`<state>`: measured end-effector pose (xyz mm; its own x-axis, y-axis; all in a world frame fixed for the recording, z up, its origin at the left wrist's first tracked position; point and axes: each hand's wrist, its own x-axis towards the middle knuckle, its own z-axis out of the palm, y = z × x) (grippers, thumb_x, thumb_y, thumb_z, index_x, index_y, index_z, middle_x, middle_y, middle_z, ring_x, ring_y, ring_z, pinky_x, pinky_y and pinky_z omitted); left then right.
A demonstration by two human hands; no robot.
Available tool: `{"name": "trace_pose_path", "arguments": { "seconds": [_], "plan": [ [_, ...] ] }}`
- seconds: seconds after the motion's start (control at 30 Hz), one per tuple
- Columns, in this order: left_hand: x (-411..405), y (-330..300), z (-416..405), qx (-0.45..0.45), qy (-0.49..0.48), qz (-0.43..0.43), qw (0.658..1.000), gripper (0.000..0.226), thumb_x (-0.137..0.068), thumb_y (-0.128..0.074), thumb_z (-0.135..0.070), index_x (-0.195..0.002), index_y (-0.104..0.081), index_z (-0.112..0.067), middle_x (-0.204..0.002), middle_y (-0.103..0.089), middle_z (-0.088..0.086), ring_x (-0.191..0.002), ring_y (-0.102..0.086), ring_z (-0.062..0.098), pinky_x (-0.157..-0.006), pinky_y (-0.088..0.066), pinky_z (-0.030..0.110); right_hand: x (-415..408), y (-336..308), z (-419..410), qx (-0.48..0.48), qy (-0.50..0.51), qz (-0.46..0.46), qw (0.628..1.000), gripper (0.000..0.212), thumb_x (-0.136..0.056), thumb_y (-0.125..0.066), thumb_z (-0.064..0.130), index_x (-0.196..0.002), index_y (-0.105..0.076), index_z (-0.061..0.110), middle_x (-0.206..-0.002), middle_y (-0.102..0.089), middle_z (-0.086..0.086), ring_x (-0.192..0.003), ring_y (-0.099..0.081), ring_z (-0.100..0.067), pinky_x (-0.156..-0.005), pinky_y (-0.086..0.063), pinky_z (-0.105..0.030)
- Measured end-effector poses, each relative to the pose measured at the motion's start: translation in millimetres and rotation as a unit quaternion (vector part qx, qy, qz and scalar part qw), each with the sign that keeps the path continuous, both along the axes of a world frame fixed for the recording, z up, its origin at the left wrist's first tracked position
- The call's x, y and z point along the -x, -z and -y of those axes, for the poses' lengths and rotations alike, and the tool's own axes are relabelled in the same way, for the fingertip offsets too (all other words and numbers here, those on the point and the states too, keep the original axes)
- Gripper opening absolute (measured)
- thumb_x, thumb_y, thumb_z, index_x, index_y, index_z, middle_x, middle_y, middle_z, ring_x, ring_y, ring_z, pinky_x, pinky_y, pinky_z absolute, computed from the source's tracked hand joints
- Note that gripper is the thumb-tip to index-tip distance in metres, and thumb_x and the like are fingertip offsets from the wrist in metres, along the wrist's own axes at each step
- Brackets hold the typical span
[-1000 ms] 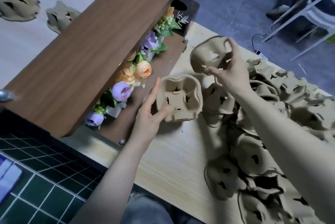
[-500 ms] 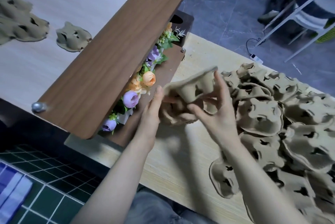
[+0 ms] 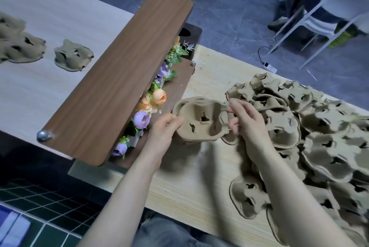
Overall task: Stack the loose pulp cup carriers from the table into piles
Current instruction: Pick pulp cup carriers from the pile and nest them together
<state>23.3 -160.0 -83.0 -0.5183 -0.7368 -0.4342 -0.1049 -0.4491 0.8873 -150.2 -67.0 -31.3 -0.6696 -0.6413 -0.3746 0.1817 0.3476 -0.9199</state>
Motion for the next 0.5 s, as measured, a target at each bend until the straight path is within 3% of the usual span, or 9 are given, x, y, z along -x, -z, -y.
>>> {"name": "trace_pose_path", "arguments": {
  "seconds": [0.13, 0.2, 0.27, 0.37, 0.5],
  "plan": [
    [-2.7, -2.9, 1.8, -0.003, 0.015, 0.003, 1.0, 0.031, -0.069, -0.067, -0.058, -0.07, -0.062, -0.027, -0.092, -0.061, 0.001, -0.091, -0.054, 0.017, -0.09, -0.042, 0.047, 6.5, -7.3, 11.4, -0.038, -0.099, 0.03, 0.994, 0.01, -0.09, -0.067, 0.017, -0.083, -0.063, 0.01, -0.05, -0.051, 0.009, -0.046, -0.035, -0.01, -0.046, -0.023, -0.023],
    [-4.6, -6.1, 0.8, -0.02, -0.015, -0.014, 1.0, 0.025, -0.079, -0.068, -0.05, -0.076, -0.068, -0.026, -0.09, -0.066, -0.001, -0.092, -0.057, 0.016, -0.089, -0.042, 0.042, 0.3, -7.1, 11.9, -0.027, -0.07, 0.027, 0.997, 0.019, -0.089, -0.065, 0.009, -0.073, -0.057, 0.013, -0.051, -0.053, 0.009, -0.045, -0.037, -0.01, -0.044, -0.023, -0.021],
    [-6.0, -7.4, -2.0, -0.045, -0.041, -0.022, 0.998, 0.02, -0.095, -0.059, -0.039, -0.086, -0.073, -0.028, -0.098, -0.072, -0.004, -0.103, -0.063, 0.016, -0.099, -0.046, 0.044, -5.3, -3.1, 7.4, -0.001, -0.009, 0.029, 1.0, 0.024, -0.088, -0.067, 0.007, -0.067, -0.056, 0.014, -0.056, -0.054, 0.004, -0.042, -0.041, -0.01, -0.042, -0.028, -0.02],
    [-7.2, -10.4, -7.0, -0.053, -0.049, -0.031, 0.997, 0.019, -0.099, -0.052, -0.033, -0.101, -0.069, -0.025, -0.107, -0.072, -0.006, -0.108, -0.063, 0.009, -0.104, -0.046, 0.046, -15.2, 4.8, -2.5, 0.008, 0.042, 0.049, 0.998, 0.017, -0.086, -0.071, 0.01, -0.075, -0.059, 0.016, -0.062, -0.056, -0.01, -0.043, -0.048, -0.01, -0.04, -0.031, -0.017],
    [-4.2, -11.5, -14.5, -0.029, -0.043, -0.04, 0.998, 0.016, -0.1, -0.052, -0.025, -0.105, -0.067, -0.028, -0.1, -0.074, -0.016, -0.093, -0.065, -0.005, -0.095, -0.049, 0.035, -33.8, 10.3, -15.2, -0.004, 0.045, 0.034, 0.998, 0.014, -0.085, -0.074, 0.01, -0.091, -0.061, 0.007, -0.059, -0.062, -0.004, -0.047, -0.055, -0.009, -0.04, -0.034, -0.018]
  ]
}}
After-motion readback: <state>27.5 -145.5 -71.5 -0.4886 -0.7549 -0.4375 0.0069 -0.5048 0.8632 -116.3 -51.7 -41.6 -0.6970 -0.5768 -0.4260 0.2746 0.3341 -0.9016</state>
